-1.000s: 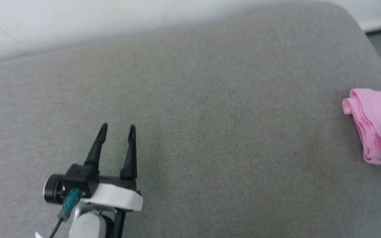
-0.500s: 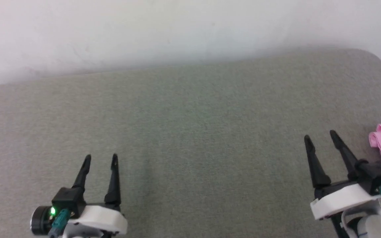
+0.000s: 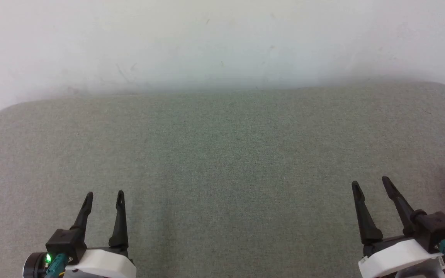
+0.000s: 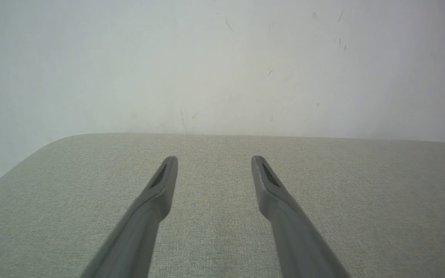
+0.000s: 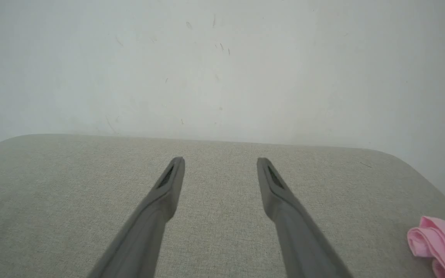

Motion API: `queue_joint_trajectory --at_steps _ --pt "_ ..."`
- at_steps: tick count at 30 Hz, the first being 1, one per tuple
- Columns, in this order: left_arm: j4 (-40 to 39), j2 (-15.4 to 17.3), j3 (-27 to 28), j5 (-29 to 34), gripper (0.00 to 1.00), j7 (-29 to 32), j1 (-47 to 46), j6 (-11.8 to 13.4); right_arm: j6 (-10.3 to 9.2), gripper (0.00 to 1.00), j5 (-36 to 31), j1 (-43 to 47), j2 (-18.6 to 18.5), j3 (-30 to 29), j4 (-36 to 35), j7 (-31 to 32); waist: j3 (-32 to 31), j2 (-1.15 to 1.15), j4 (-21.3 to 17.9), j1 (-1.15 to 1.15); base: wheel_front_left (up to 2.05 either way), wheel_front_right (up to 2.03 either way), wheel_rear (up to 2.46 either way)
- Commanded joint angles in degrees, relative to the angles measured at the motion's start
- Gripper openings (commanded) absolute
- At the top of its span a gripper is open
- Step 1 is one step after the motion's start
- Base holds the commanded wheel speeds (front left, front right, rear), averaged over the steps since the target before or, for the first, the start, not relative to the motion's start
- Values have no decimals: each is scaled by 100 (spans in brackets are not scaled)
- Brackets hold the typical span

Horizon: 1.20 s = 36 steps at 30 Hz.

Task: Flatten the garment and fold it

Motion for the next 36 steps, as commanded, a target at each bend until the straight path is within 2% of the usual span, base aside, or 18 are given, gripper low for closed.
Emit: queue_joint_trajectory --at_steps 1,7,8,36 --pt "8 11 13 -25 100 -27 48 -48 -11 100 -19 64 32 -10 -14 7 -17 0 1 0 0 0 0" --pt "51 -21 10 -3 100 -27 66 -115 -11 100 -21 98 72 16 28 9 -50 0 19 0 0 0 0" --pt "46 -14 -6 1 0 0 4 -89 0 0 -2 58 53 14 20 -1 -49 0 18 0 0 0 0" --pt "-111 -73 -56 158 0 295 -43 -30 -1 0 -130 -65 74 5 55 158 -65 0 42 0 0 0 0"
